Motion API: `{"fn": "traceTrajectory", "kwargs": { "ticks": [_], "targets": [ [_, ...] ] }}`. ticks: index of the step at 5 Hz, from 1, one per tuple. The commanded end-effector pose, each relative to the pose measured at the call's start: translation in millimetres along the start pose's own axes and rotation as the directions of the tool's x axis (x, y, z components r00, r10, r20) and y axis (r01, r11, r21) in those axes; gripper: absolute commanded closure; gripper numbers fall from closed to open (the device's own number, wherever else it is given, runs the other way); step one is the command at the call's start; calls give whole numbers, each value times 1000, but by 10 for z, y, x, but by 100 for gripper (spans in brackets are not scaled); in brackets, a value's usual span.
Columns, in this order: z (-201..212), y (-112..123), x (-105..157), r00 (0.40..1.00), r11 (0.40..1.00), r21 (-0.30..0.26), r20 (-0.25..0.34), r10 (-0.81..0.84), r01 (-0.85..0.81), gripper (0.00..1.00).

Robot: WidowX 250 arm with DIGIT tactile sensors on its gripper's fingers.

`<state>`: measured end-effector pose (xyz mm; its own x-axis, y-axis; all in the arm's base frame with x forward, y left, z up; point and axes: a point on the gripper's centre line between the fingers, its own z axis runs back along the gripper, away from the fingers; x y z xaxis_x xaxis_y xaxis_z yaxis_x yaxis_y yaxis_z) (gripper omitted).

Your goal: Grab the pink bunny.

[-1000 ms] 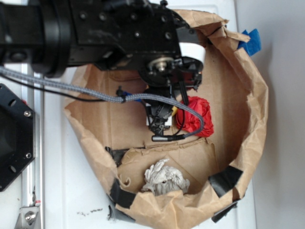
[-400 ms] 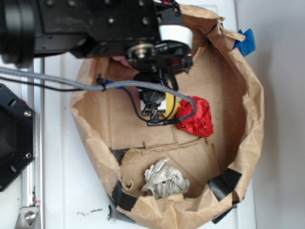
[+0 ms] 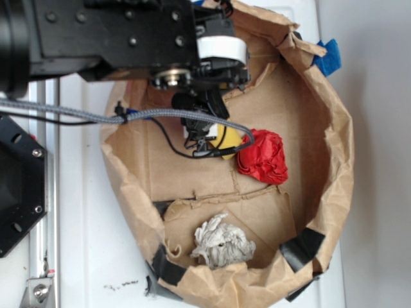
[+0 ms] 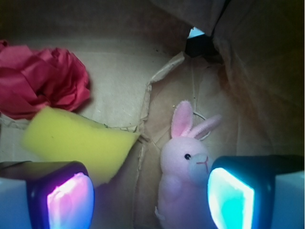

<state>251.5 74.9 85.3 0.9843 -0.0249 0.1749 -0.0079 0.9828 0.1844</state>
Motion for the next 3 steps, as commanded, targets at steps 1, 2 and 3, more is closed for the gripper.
{"fn": "traceTrajectory", "kwargs": {
  "ticks": [1,2,3],
  "targets": [
    [-45,-16,-10,1000,999,38,8,-1,0,0],
    [-61,13,-22,1000,999,45,2,5,-5,0],
    [-139,99,-30,1000,998,62,-11,13,-12,0]
  ]
}}
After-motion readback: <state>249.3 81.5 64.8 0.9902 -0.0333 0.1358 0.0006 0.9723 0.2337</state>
